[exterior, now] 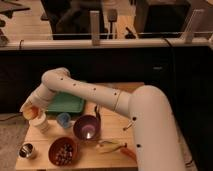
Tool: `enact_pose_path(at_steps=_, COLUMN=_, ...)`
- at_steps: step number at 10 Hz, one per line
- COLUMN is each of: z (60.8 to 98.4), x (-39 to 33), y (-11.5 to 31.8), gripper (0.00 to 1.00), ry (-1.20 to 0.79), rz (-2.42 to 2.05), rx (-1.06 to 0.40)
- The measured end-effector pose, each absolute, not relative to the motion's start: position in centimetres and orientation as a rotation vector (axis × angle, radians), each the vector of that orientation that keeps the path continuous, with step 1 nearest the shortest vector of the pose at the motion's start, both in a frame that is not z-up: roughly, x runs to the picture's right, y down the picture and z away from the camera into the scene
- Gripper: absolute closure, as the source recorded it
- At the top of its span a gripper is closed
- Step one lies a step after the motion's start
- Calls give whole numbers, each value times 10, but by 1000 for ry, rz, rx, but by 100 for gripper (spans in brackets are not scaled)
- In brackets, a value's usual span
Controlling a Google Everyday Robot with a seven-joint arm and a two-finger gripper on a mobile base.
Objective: Place apple in paper cup
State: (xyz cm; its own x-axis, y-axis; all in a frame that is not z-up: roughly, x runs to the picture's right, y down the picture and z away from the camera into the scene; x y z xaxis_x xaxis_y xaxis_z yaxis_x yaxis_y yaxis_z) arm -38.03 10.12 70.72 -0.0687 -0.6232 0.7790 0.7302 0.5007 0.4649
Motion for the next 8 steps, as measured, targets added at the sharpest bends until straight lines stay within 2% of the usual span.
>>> enact_pose_path(at_steps=8, z=702, x=-385, y=104, gripper=20, ry=-1221, rz=-1176, rx=-150)
